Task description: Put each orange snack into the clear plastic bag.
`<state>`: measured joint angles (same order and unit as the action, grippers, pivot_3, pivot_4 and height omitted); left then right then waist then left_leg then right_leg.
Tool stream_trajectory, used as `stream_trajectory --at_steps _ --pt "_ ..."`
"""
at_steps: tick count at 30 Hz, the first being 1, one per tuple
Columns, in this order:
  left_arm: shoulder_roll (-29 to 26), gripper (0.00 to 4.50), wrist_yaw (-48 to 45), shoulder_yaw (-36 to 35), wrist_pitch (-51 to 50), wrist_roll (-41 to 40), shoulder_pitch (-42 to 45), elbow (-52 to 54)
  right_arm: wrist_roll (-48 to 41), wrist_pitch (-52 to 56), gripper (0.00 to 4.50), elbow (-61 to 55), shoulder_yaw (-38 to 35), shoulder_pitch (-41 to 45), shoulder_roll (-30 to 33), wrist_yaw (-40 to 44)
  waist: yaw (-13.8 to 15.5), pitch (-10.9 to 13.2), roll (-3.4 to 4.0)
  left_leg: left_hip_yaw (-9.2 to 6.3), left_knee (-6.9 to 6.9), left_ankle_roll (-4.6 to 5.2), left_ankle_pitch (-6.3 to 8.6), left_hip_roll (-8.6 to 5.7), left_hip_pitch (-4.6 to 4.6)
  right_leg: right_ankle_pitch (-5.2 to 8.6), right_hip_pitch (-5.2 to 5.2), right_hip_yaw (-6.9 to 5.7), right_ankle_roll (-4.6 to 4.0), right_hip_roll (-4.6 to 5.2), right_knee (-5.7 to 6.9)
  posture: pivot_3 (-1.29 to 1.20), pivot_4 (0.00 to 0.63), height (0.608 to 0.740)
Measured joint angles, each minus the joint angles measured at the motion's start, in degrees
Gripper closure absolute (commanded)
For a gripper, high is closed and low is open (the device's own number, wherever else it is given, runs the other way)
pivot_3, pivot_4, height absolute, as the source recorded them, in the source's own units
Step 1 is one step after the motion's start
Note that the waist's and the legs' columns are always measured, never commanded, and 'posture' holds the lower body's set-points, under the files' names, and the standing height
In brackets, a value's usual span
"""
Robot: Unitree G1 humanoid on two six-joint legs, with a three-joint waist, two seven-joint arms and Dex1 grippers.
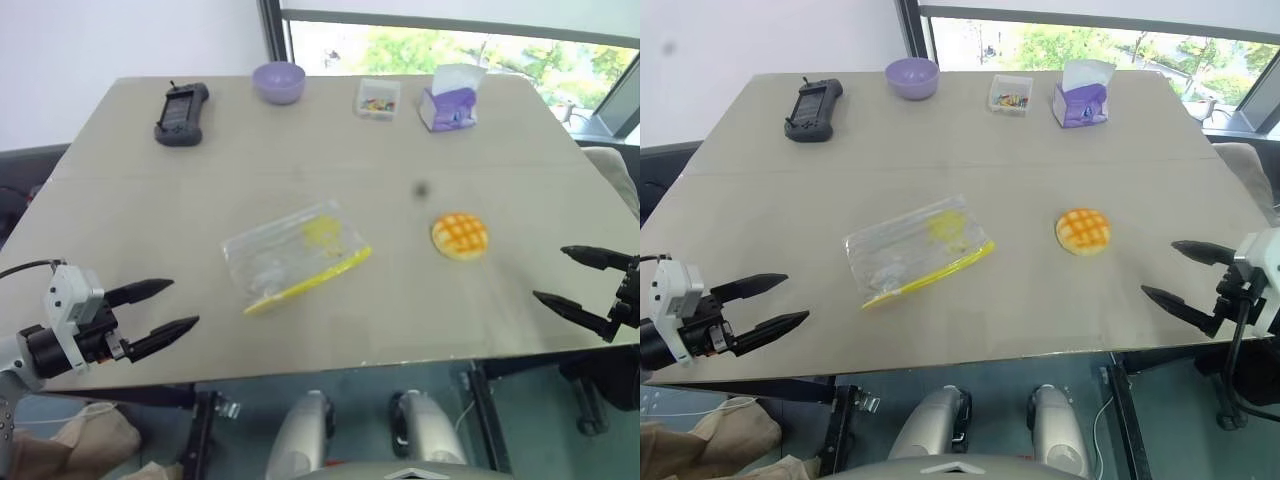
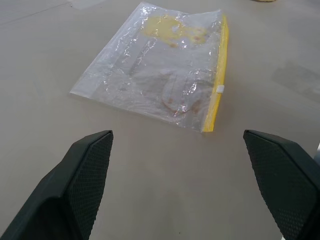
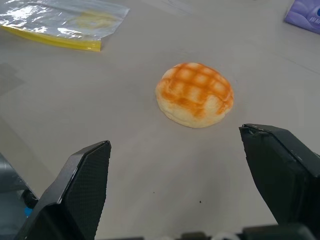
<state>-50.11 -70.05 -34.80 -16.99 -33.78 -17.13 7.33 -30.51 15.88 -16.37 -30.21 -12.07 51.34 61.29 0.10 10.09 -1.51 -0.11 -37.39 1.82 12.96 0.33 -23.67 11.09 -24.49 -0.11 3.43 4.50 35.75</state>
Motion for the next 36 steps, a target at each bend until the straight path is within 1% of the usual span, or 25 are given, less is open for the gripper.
stream_trajectory --at_steps 7,12,16,17,21,24,26,27,28,29,31,33,36 --pt "0.1 0.07 1.4 1.5 0.0 0.1 4.1 -1.4 -0.5 0.0 0.00 -1.2 0.9 2.2 -0.4 -0.6 0.2 0.0 0.01 0.01 0.00 0.00 0.00 0.00 -0.01 0.00 -0.01 0.00 0.00 -0.01 0.00 0.00 0.150 0.740" --pt "0.5 0.07 2.5 1.9 -0.1 0.2 5.6 -1.4 -0.9 0.2 0.00 -1.9 4.3 5.2 -2.0 -1.7 0.2 0.0 0.01 0.03 0.00 -0.01 0.01 0.00 -0.02 -0.01 -0.02 0.00 -0.01 -0.02 0.00 0.00 0.150 0.740" --pt "1.2 0.07 4.0 3.7 0.0 1.0 7.2 -1.5 -1.3 0.9 0.00 -3.8 8.7 9.1 -3.3 -2.7 0.4 0.0 0.01 0.04 0.00 -0.01 0.01 0.00 -0.04 -0.02 -0.02 -0.01 -0.02 -0.04 0.01 0.00 0.150 0.740" --pt "1.4 0.07 4.4 3.8 0.2 1.4 7.2 -1.6 -1.2 1.0 0.00 -3.9 9.5 9.7 -3.6 -3.0 0.5 0.0 0.00 0.04 0.00 -0.01 0.01 0.00 -0.04 -0.10 -0.02 -0.01 -0.15 -0.04 0.00 0.00 0.150 0.740" --pt "3.5 0.07 7.6 6.7 1.2 3.6 8.2 -1.2 0.0 0.8 0.00 -4.3 17.7 15.2 -7.5 -4.0 0.5 0.0 0.00 0.06 0.00 -0.01 0.01 0.00 -0.04 -0.13 -0.03 -0.01 -0.19 -0.06 0.00 0.00 0.150 0.740" --pt "3.8 0.07 8.8 7.6 -0.2 3.3 7.9 -0.7 0.4 0.6 0.00 -4.6 21.1 18.4 -8.6 -3.7 0.5 0.0 0.00 0.05 0.00 -0.01 0.01 0.00 -0.04 -0.13 -0.03 -0.01 -0.20 -0.06 0.00 0.00 0.150 0.740" --pt "4.2 0.07 10.1 7.8 -4.0 1.7 7.6 0.2 0.6 0.3 0.00 -5.3 23.7 20.3 -9.3 -3.2 0.5 0.0 0.00 -0.01 0.00 -0.01 0.01 0.01 -0.04 -0.14 -0.03 -0.01 -0.20 -0.07 0.01 0.00 0.150 0.740" --pt "4.3 0.07 12.8 7.1 -10.2 -1.5 6.6 1.8 1.2 0.2 0.00 -5.4 26.0 22.1 -10.2 -2.9 0.3 0.0 -0.03 -0.08 0.00 -0.02 0.01 0.05 -0.03 -0.13 -0.03 -0.01 -0.17 -0.09 0.02 0.00 0.150 0.740" --pt "4.3 0.07 14.4 7.1 -14.1 -3.2 6.3 2.6 1.3 0.2 0.00 -5.8 27.6 23.3 -10.9 -2.7 0.1 0.0 -0.01 -0.18 0.00 -0.01 0.01 0.07 -0.01 -0.13 -0.03 0.01 -0.16 -0.10 0.02 0.00 0.150 0.740" --pt "4.1 0.07 17.9 6.8 -23.6 -7.8 6.0 4.3 1.6 0.1 0.00 -6.4 31.5 26.5 -12.7 -1.9 -0.3 0.0 -0.01 -0.28 0.00 -0.01 0.01 0.07 0.00 -0.08 -0.04 0.00 -0.05 -0.12 0.08 0.00 0.150 0.740" --pt "3.6 0.07 20.1 6.7 -29.7 -10.7 6.1 5.5 1.9 0.1 0.00 -7.0 33.9 28.3 -13.2 -1.3 -0.3 0.0 -0.02 -0.36 -0.01 -0.02 0.01 0.05 -0.02 -0.05 -0.03 -0.03 0.00 -0.13 0.10 0.00 0.150 0.740" --pt "3.0 0.07 25.3 5.6 -40.7 -15.5 9.5 5.3 3.3 0.1 0.00 -7.2 36.4 30.3 -13.2 -0.5 0.0 0.0 -0.02 -0.43 -0.02 -0.01 0.01 0.02 -0.01 -0.14 -0.01 -0.05 0.15 -0.14 0.11 0.00 0.150 0.740" --pt "3.0 0.07 30.4 4.6 -48.9 -19.0 13.8 4.3 5.1 -0.3 0.00 -7.4 38.3 30.7 -13.5 -0.6 0.1 0.0 -0.02 -0.42 -0.03 -0.02 0.01 -0.02 0.01 -0.18 0.02 -0.05 0.16 -0.13 0.11 0.00 0.150 0.740"
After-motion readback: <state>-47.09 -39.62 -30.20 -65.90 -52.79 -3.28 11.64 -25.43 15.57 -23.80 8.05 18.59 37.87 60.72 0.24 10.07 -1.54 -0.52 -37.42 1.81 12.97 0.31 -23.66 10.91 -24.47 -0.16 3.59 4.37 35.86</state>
